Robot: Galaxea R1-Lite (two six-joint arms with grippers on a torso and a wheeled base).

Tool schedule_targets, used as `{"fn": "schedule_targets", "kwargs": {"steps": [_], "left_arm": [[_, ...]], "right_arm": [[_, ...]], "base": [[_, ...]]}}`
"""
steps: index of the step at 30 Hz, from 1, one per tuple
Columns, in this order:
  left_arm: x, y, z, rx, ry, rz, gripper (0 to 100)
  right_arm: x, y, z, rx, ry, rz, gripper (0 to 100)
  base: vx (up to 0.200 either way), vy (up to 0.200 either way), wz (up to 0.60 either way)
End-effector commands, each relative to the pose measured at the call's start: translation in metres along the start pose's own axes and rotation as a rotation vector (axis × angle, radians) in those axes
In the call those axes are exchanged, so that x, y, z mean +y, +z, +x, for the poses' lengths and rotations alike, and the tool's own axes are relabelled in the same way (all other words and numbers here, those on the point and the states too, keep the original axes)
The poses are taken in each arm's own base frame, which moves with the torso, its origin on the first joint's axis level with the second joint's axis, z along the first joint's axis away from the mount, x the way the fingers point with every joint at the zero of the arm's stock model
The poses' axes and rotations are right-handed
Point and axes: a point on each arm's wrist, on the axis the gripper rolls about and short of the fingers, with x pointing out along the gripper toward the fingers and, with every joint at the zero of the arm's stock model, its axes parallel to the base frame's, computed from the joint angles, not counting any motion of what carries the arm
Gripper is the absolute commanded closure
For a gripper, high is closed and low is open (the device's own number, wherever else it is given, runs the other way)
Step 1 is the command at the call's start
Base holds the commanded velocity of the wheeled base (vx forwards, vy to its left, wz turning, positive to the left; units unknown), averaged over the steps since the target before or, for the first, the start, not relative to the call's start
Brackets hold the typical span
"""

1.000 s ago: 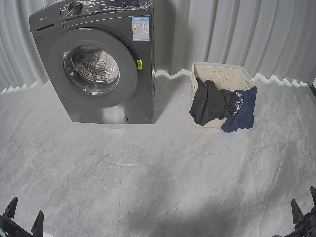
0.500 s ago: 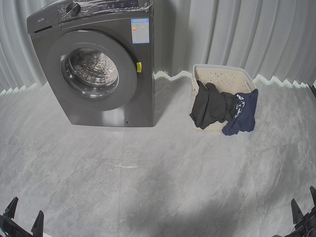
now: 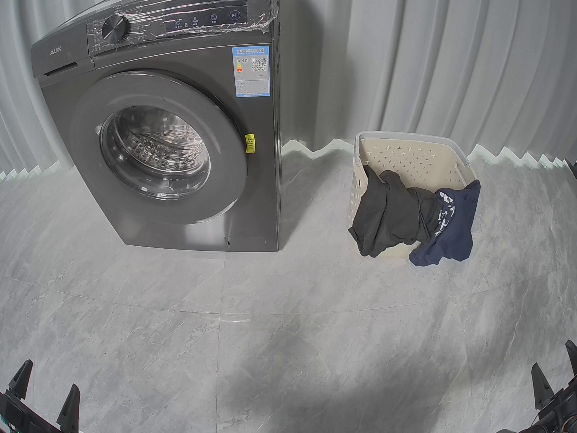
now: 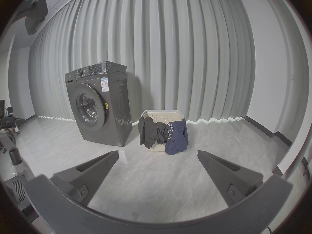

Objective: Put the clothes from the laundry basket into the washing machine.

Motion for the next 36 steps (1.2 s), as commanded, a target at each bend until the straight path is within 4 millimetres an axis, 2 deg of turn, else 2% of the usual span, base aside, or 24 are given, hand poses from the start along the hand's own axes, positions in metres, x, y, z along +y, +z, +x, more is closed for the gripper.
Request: {"fn": "schedule_targets", "kwargs": {"steps": [1, 7, 31, 36], "left_arm": [[-0.0001, -0.0050, -0.0002, -0.001, -0.002, 0.000, 0], [-0.0001, -0.0050, -0.0002, -0.001, -0.002, -0.002, 0], [-0.0001, -0.0048, -0.0002, -0.003, 0.000, -0.003, 0], [-0.0001, -0.0050, -0.0002, -0.001, 0.000, -0.003, 0]], "right_arm": [[0.0000, -0.0032, -0.0002, -0.002, 0.002, -0.001, 0], [0.0000, -0.0030, -0.0002, -0.004, 0.002, -0.001, 0], [0.0000, -0.0030, -0.0002, -0.004, 0.002, -0.001, 0], [0.0000, -0.0032, -0.0002, -0.002, 0.002, -0.001, 0]], "base": [[0.000, 0.000, 0.00], [0.000, 0.000, 0.00], [0.000, -0.200, 0.00], [0.000, 0.000, 0.00]]}}
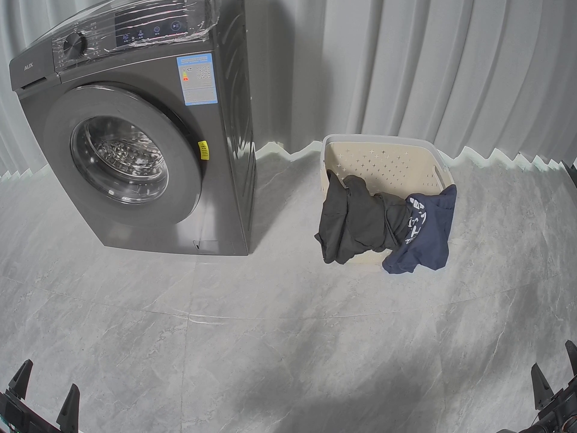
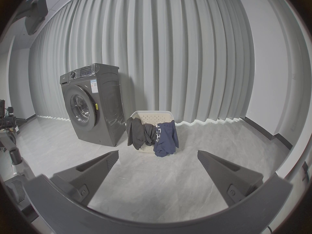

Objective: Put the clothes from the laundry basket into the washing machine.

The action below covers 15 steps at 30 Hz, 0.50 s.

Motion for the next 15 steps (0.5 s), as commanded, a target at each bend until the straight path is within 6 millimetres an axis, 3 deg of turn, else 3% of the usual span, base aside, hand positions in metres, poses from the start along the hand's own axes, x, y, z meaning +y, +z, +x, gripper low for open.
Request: {"fn": "schedule_targets", "kwargs": {"steps": [1, 4, 15], "left_arm": [[0.0000, -0.0049, -0.0001, -0.002, 0.000, 0.000, 0], [0.0000, -0.0049, -0.0001, -0.002, 0.000, -0.002, 0], [0.0000, -0.0049, -0.0001, -0.002, 0.002, -0.003, 0]], "right_arm": [[0.0000, -0.0031, -0.0002, -0.003, 0.000, 0.000, 0], [0.0000, -0.0031, -0.0002, -0.003, 0.000, 0.000, 0], [0.0000, -0.0029, -0.0002, -0.005, -0.002, 0.000, 0]], "base": [[0.000, 0.000, 0.00], [0.000, 0.000, 0.00], [0.200, 0.000, 0.00]]}}
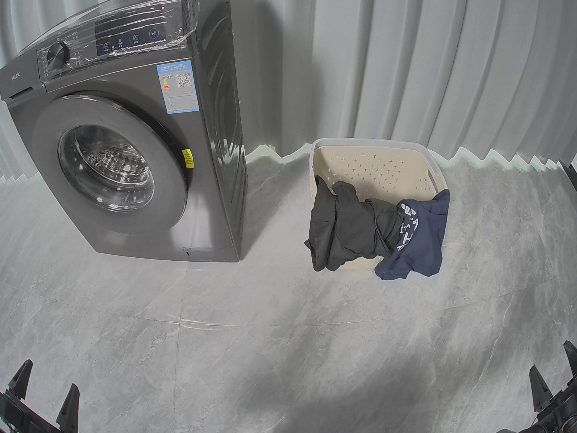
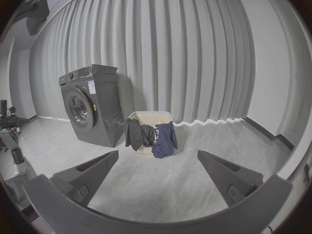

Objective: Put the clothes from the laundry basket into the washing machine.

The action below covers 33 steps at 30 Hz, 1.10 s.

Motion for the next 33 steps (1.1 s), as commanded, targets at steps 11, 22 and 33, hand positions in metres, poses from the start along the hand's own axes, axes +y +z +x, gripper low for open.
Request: {"fn": "schedule_targets", "kwargs": {"steps": [11, 22, 33], "left_arm": [[0.0000, -0.0049, -0.0001, -0.002, 0.002, 0.000, 0], [0.0000, -0.0047, -0.0001, -0.004, 0.002, 0.000, 0], [0.0000, -0.0049, -0.0001, -0.002, 0.002, 0.000, 0]], "right_arm": [[-0.0007, -0.0031, -0.0002, -0.003, -0.032, 0.000, 0], [-0.0007, -0.0032, -0.0002, -0.002, -0.032, 0.000, 0], [-0.0007, -0.0031, -0.0002, -0.003, -0.032, 0.001, 0]], "base": [[0.073, -0.018, 0.00], [0.000, -0.200, 0.00], [0.000, -0.200, 0.00]]}}
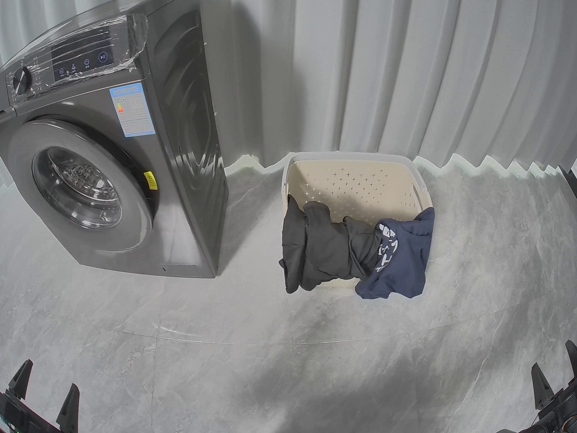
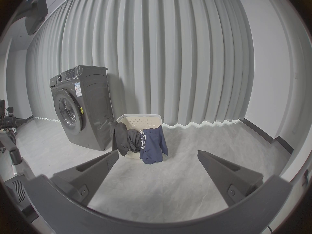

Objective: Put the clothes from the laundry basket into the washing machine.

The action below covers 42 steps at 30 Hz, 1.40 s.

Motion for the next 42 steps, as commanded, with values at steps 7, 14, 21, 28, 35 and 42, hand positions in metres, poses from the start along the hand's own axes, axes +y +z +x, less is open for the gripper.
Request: {"fn": "schedule_targets", "kwargs": {"steps": [7, 14, 21, 28, 35, 42], "left_arm": [[-0.0001, -0.0048, -0.0002, -0.003, -0.002, 0.001, 0], [0.0000, -0.0049, -0.0001, -0.002, 0.000, 0.000, 0], [0.0000, -0.0049, -0.0001, -0.002, 0.000, 0.000, 0], [0.0000, -0.0049, -0.0001, -0.002, 0.000, 0.000, 0], [0.0000, -0.0049, -0.0001, -0.002, 0.000, 0.000, 0], [-0.0001, -0.0049, -0.0001, -0.002, -0.002, 0.000, 0]], "right_arm": [[0.0000, -0.0030, -0.0002, -0.004, 0.000, 0.000, 0], [0.0000, -0.0030, -0.0002, -0.004, -0.001, 0.000, 0], [0.0000, -0.0030, -0.0002, -0.004, -0.001, 0.000, 0], [0.0000, -0.0030, -0.0002, -0.004, -0.001, 0.000, 0], [0.0000, -0.0030, -0.0002, -0.004, -0.001, 0.000, 0], [0.0000, -0.0031, -0.0002, -0.003, 0.000, 0.000, 0]], "base": [[0.000, -0.114, 0.00], [0.029, 0.000, 0.00], [0.200, 0.000, 0.00], [0.200, 0.000, 0.00], [0.171, 0.000, 0.00], [0.000, 0.000, 0.00]]}}
